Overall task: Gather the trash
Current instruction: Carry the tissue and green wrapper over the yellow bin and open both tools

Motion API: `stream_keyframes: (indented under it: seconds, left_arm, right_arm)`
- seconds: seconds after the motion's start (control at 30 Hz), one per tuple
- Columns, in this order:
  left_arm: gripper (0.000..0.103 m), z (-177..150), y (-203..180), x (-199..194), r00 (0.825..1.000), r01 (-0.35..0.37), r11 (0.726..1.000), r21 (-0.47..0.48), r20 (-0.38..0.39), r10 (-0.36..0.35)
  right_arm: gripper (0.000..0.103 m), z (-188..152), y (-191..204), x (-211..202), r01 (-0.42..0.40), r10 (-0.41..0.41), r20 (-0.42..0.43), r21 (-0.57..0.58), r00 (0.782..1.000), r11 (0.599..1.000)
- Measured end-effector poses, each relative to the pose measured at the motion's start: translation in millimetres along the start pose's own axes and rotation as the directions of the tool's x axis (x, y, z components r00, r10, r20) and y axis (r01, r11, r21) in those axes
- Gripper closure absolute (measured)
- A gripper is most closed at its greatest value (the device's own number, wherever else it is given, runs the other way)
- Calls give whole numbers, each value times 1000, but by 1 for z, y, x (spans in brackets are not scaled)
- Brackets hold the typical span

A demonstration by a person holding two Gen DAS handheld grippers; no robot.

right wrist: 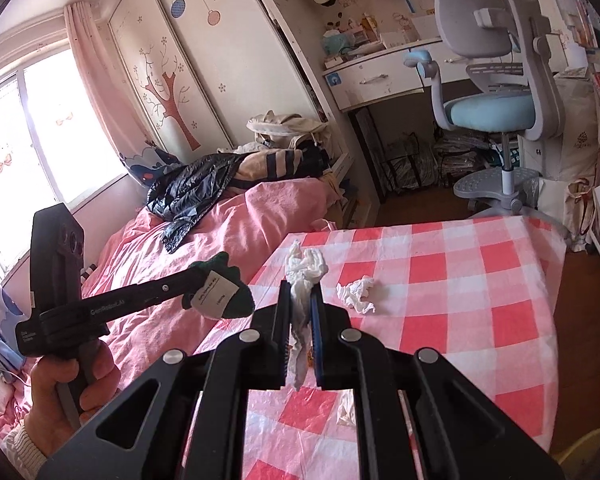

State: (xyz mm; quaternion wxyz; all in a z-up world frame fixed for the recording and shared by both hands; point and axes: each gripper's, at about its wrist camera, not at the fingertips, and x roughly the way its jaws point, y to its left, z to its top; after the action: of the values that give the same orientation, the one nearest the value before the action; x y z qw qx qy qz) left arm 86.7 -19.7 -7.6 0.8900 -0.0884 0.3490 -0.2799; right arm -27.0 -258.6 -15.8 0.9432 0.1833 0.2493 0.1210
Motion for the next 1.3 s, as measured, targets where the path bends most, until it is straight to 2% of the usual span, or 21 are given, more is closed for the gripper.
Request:
stream_keyframes:
  seconds: [0.2, 0.33, 0.43, 0.67, 0.83, 0.9, 0.97, 1.0, 1.03, 1.07, 1.1, 1.13, 1.2, 1.3]
  left_arm:
    - [91, -19, -39, -18, 996, 86, 996, 32, -6, -86]
    - [91, -46, -90, -6, 987, 149, 985, 89, -74, -143]
    - [91, -70, -138, 13, 973, 200, 968, 153, -144, -178]
    - [91, -137, -263, 60, 918, 336, 890, 307, -317, -238]
    - [90, -190, -341, 103, 877, 396, 820, 414, -436, -203]
    - [89, -210, -364, 122, 857, 413, 799, 436, -482, -180]
    - [86, -227, -384, 144, 840, 419, 784, 458, -523, -143]
    - [85, -233, -391, 151, 840, 409, 779, 475, -529, -119]
    - [82, -237, -396, 156, 838, 406, 775, 484, -535, -106]
    - [76, -238, -398, 157, 840, 399, 775, 490, -533, -96]
    - [61, -235, -396, 155, 851, 384, 778, 497, -518, -89]
    - [53, -231, -392, 149, 868, 362, 782, 507, -490, -84]
    - [39, -218, -380, 133, 912, 297, 791, 535, -406, -68]
    - [26, -188, -350, 104, 960, 189, 818, 543, -279, -36]
  right_arm:
    - [93, -11, -19, -72, 82, -82, 67, -3, 994, 997]
    - [93, -35, -45, -119, 193, -192, 64, -4, 979, 981]
    - [93, -63, -81, -151, 284, -284, 16, 28, 959, 959]
    - [92, -122, -161, -203, 437, -429, -86, 147, 899, 887]
    - [91, -154, -202, -209, 487, -463, -156, 201, 872, 850]
    - [90, -167, -218, -207, 508, -473, -193, 212, 859, 835]
    - [74, -181, -235, -204, 533, -481, -246, 234, 842, 813]
    - [57, -185, -242, -205, 546, -488, -259, 243, 833, 802]
    - [53, -188, -247, -210, 556, -497, -261, 252, 827, 792]
    - [53, -191, -251, -214, 565, -506, -260, 262, 822, 782]
    - [53, -192, -252, -219, 569, -511, -256, 275, 820, 775]
    - [53, -191, -251, -222, 570, -516, -246, 283, 820, 771]
    - [52, -182, -244, -223, 567, -524, -218, 276, 823, 776]
    - [49, -160, -224, -213, 531, -508, -156, 235, 847, 814]
